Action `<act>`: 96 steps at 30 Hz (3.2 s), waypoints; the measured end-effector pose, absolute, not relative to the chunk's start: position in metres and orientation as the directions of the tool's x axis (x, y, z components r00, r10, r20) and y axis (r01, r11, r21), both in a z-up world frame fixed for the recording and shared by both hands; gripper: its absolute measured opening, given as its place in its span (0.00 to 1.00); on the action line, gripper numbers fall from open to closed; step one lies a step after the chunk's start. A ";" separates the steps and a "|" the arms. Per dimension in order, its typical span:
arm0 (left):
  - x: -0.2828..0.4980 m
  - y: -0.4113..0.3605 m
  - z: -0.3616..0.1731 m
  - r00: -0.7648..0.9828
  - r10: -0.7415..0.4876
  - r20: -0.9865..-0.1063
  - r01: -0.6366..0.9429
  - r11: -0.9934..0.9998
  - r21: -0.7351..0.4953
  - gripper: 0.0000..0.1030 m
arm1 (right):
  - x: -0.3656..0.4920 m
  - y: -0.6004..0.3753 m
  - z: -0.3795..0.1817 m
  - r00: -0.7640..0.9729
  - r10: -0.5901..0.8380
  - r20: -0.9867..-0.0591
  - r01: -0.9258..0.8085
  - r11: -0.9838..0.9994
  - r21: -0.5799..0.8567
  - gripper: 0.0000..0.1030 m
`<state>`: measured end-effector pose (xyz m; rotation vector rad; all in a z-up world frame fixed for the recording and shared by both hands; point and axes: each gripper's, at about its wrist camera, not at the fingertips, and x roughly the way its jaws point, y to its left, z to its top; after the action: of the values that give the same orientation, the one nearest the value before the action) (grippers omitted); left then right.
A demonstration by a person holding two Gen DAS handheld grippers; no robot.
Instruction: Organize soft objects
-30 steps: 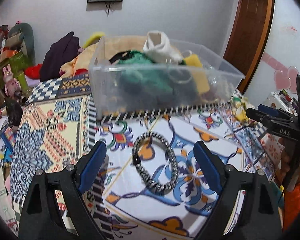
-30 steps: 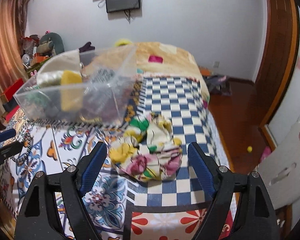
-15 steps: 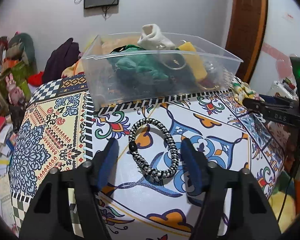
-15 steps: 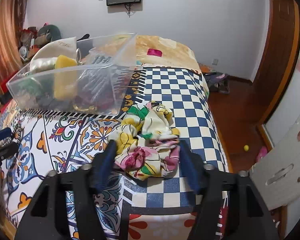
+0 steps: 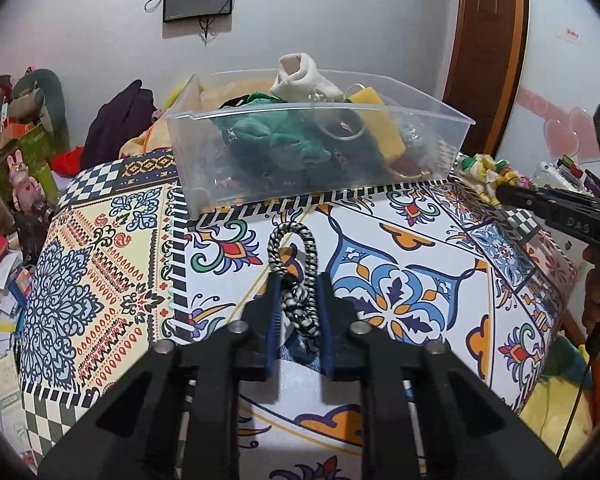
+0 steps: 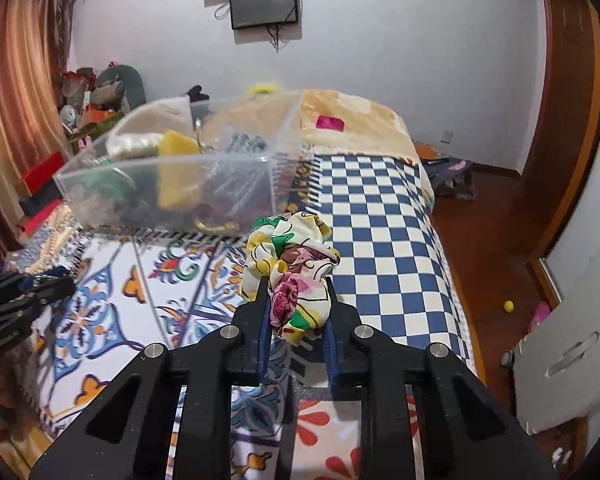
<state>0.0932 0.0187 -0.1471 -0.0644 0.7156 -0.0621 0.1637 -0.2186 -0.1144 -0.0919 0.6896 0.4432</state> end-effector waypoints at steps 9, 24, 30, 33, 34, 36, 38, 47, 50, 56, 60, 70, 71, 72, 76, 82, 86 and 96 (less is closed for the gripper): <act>0.084 0.025 -0.119 0.798 -0.068 -0.599 0.024 0.996 -0.080 0.15 | 0.151 -0.221 -0.084 0.725 0.400 -0.561 -0.445 0.893 0.061 0.19; 0.101 0.025 -0.046 0.885 -0.036 -0.464 0.021 0.999 -0.038 0.15 | 0.158 -0.175 -0.050 0.747 0.466 -0.474 -0.529 0.849 0.002 0.19; 0.123 0.025 -0.039 0.887 -0.030 -0.461 0.020 0.999 -0.026 0.15 | 0.172 -0.158 -0.051 0.726 0.499 -0.472 -0.549 0.835 0.038 0.19; 0.135 0.029 -0.042 0.883 -0.026 -0.469 0.015 0.999 -0.028 0.15 | 0.183 -0.152 -0.055 0.720 0.500 -0.481 -0.545 0.837 0.054 0.19; 0.140 0.030 -0.043 0.880 -0.028 -0.475 0.015 0.999 -0.032 0.15 | 0.187 -0.151 -0.056 0.715 0.504 -0.484 -0.546 0.835 0.064 0.19; 0.148 0.031 -0.044 0.878 -0.020 -0.478 0.008 1.000 -0.029 0.15 | 0.194 -0.150 -0.055 0.708 0.512 -0.487 -0.546 0.833 0.084 0.19; 0.154 0.031 -0.046 0.878 -0.010 -0.478 0.001 1.000 -0.019 0.15 | 0.199 -0.149 -0.056 0.709 0.511 -0.486 -0.539 0.837 0.095 0.19; 0.187 0.038 -0.063 0.845 0.000 -0.534 -0.022 0.999 -0.035 0.15 | 0.217 -0.134 -0.066 0.692 0.495 -0.525 -0.535 0.840 0.087 0.19; 0.196 0.039 -0.070 0.834 0.001 -0.552 -0.026 0.999 -0.038 0.15 | 0.219 -0.127 -0.071 0.686 0.483 -0.543 -0.538 0.840 0.068 0.19; 0.206 0.044 -0.081 0.809 0.011 -0.587 -0.048 0.998 -0.048 0.16 | 0.229 -0.119 -0.079 0.668 0.469 -0.577 -0.539 0.840 0.058 0.21; 0.205 0.045 -0.084 0.807 0.008 -0.591 -0.048 0.998 -0.051 0.31 | 0.230 -0.119 -0.081 0.675 0.449 -0.585 -0.534 0.845 0.031 0.33; 0.189 0.046 -0.079 0.821 0.002 -0.570 -0.041 0.998 -0.056 0.52 | 0.218 -0.129 -0.072 0.718 0.423 -0.553 -0.515 0.857 -0.014 0.69; 0.186 0.047 -0.077 0.824 -0.001 -0.566 -0.040 0.997 -0.060 0.52 | 0.216 -0.130 -0.071 0.720 0.423 -0.551 -0.515 0.857 -0.016 0.69; 0.183 0.048 -0.075 0.827 -0.003 -0.562 -0.039 0.997 -0.063 0.52 | 0.214 -0.133 -0.068 0.724 0.423 -0.545 -0.515 0.857 -0.017 0.69; 0.165 0.049 -0.056 0.851 -0.024 -0.525 -0.024 0.996 -0.086 0.52 | 0.203 -0.141 -0.055 0.737 0.435 -0.517 -0.517 0.856 -0.016 0.69; 0.125 0.043 -0.014 0.910 -0.019 -0.414 -0.014 0.997 -0.078 0.62 | 0.181 -0.156 -0.024 0.763 0.475 -0.439 -0.529 0.849 -0.001 0.74; 0.101 0.039 0.009 0.937 -0.014 -0.348 -0.010 0.998 -0.068 0.74 | 0.162 -0.166 -0.005 0.784 0.496 -0.374 -0.535 0.845 0.000 0.82; 0.053 0.028 0.050 0.973 -0.016 -0.229 0.006 0.999 -0.044 0.97 | 0.122 -0.188 0.034 0.822 0.524 -0.223 -0.532 0.846 0.025 0.95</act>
<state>0.0529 0.0281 0.0497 -0.0435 0.2310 -0.0111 0.1223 -0.1881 0.0338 -0.0389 0.2263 0.5621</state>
